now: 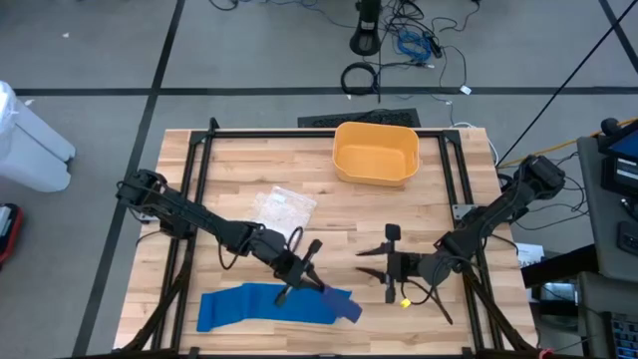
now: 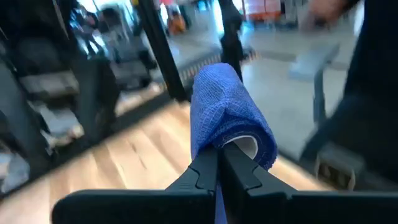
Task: Roll bandage
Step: Roll the dark blue bandage
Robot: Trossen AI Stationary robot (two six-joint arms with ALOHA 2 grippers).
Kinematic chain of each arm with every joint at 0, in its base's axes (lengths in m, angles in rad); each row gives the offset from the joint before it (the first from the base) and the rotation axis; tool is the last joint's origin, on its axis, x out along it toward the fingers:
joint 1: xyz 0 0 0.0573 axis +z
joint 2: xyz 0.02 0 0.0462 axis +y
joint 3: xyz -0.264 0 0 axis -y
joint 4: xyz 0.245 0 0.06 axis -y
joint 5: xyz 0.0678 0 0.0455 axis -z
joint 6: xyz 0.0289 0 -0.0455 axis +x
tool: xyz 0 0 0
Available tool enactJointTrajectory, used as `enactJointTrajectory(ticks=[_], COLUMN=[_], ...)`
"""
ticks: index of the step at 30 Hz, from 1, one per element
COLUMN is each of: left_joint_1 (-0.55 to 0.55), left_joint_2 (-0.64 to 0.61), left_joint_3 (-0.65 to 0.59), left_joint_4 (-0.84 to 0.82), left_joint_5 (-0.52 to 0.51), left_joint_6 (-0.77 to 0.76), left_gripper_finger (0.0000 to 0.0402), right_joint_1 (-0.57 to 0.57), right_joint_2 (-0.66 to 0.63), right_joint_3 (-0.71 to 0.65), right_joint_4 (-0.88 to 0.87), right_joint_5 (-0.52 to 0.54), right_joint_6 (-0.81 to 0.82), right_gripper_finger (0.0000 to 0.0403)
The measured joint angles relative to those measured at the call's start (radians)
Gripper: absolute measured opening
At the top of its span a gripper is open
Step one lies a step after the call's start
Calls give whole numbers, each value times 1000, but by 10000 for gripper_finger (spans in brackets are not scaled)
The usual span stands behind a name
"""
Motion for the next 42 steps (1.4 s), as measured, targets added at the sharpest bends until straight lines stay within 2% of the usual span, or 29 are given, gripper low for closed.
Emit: enactJointTrajectory(ticks=[2, 5, 7, 16, 21, 24, 26, 31, 35, 42], left_joint_1=[0, 1, 1, 10, 12, 14, 15, 14, 15, 11], left_joint_2=[1, 1, 1, 1, 1, 1, 1, 1, 1, 1], left_joint_3=[-1, -1, -1, -1, -1, -1, -1, -1, -1, -5], left_joint_4=[-62, -109, -112, -97, -103, -131, -136, -145, -147, -153], left_joint_5=[32, 147, 185, 177, 124, 73, 65, 64, 64, 64], left_joint_6=[1, 1, 7, 1, 1, -1, -18, -26, -26, -34], left_gripper_finger=[5, 5, 5, 5, 5, 5, 5, 5, 5, 5], right_joint_1=[4, -8, -35, -147, -178, -191, -201, -220, -238, -244], right_joint_2=[-13, -19, -6, 119, 190, 228, 248, 302, 359, 401], right_joint_3=[0, 0, 0, 0, 67, 124, 159, 237, 304, 361], right_joint_4=[14, 40, 84, 256, 248, 180, 135, 61, 19, -22], right_joint_5=[-51, -217, -309, -501, -644, -719, -742, -759, -845, -842], right_joint_6=[-44, -80, -94, -146, -151, -176, -190, -205, -211, -257], right_gripper_finger=[134, 134, 134, 94, 52, 21, 6, 3, 1, 0])
